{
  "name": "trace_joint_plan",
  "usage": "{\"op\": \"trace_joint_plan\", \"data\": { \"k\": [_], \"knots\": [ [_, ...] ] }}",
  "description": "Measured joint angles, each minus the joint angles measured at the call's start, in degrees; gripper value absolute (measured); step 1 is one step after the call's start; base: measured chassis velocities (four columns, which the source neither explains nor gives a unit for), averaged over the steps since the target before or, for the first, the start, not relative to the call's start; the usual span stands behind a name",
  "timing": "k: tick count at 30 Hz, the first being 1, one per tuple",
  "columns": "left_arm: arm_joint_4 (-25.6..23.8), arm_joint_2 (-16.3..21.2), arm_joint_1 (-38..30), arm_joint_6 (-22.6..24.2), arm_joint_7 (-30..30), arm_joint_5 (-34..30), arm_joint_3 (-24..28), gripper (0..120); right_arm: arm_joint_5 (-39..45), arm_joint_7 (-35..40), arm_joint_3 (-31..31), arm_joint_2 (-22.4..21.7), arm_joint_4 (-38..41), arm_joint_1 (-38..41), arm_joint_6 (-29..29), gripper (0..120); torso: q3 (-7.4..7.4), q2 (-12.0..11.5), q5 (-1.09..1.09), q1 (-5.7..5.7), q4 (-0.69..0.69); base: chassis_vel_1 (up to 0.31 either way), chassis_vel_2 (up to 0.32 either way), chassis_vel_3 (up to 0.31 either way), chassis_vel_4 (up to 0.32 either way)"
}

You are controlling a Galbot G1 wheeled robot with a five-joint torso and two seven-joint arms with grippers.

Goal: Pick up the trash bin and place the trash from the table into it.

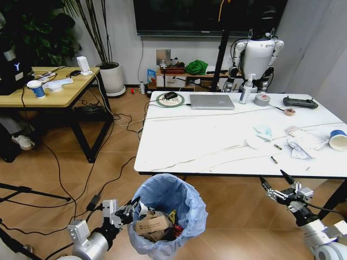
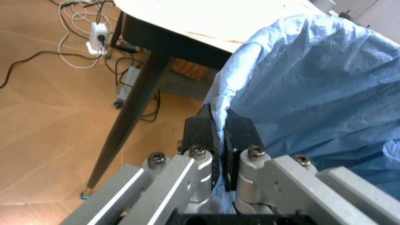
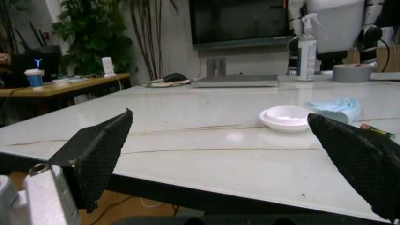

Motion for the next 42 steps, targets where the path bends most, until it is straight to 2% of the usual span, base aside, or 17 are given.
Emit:
{"op": "trace_joint_plan", "data": {
  "k": [24, 34, 37, 39, 42],
  "knots": [
    [1.0, 0.0, -1.2, 0.1, -0.2, -0.3, 0.6, 0, 2.5, 0.0, -0.1, -0.4, -0.8, 0.8, -0.4, 100, 0.0, 0.0, -0.01, 0.0, -0.01, -0.057, -0.064, 0.061, 0.062],
    [1.0, 0.1, -1.3, 0.2, -0.2, -0.4, 0.6, 0, 3.0, 0.0, -0.1, -0.5, -1.1, 1.1, -0.4, 100, 0.0, 0.0, 0.02, 0.0, -0.01, -0.135, -0.117, 0.132, 0.125],
    [1.0, 0.1, -1.4, 0.2, -0.2, -0.4, 0.7, 0, 3.1, 0.0, -0.1, -0.7, -1.1, 1.2, -0.4, 100, 0.0, 0.0, -0.03, 0.0, -0.01, -0.175, -0.157, 0.15, 0.152],
    [1.1, 0.1, -1.4, 0.2, -0.2, -0.4, 0.7, 0, 3.1, -0.1, -0.1, -0.7, -1.1, 1.3, -0.4, 100, 0.0, 0.0, 0.02, 0.0, -0.01, -0.166, -0.146, 0.162, 0.168],
    [1.1, 0.0, -1.5, 0.2, -0.2, -0.4, 0.7, 0, 3.1, -0.1, -0.1, -0.8, -1.2, 1.4, -0.4, 100, 0.0, 0.0, -0.05, -0.01, 0.0, -0.15, -0.182, 0.164, 0.182]
  ]
}}
